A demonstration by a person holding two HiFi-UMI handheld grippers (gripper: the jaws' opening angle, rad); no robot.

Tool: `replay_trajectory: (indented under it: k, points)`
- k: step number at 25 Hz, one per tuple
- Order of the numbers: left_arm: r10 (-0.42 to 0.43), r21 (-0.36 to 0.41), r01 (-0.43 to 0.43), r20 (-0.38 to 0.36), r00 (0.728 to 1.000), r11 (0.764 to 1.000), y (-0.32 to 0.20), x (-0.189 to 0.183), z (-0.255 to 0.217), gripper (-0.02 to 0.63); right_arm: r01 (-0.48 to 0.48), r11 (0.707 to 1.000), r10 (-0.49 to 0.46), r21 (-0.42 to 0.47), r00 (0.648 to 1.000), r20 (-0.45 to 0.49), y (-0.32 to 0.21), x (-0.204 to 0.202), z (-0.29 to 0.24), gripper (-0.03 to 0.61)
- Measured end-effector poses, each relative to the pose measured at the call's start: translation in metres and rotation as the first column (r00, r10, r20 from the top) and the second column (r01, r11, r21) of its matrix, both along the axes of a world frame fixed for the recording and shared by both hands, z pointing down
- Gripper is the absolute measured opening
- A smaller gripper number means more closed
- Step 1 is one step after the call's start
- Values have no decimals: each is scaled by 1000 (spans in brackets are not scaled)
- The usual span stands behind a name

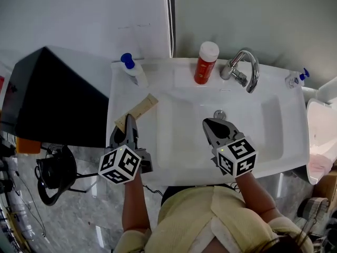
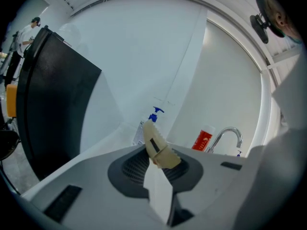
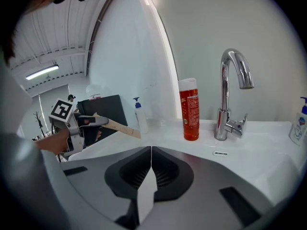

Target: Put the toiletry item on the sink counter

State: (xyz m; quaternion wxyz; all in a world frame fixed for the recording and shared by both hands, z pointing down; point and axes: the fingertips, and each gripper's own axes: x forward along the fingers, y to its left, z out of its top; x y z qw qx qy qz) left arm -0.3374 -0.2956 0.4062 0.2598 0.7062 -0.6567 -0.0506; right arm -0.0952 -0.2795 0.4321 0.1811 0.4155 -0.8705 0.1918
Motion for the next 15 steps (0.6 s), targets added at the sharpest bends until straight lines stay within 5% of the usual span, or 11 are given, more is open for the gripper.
replay_trajectory:
  k: [15]
  points:
    - [-16, -54, 13, -62, 998, 998, -34, -14, 28, 87, -34, 999, 34, -30, 999, -7, 0, -5, 12, 26]
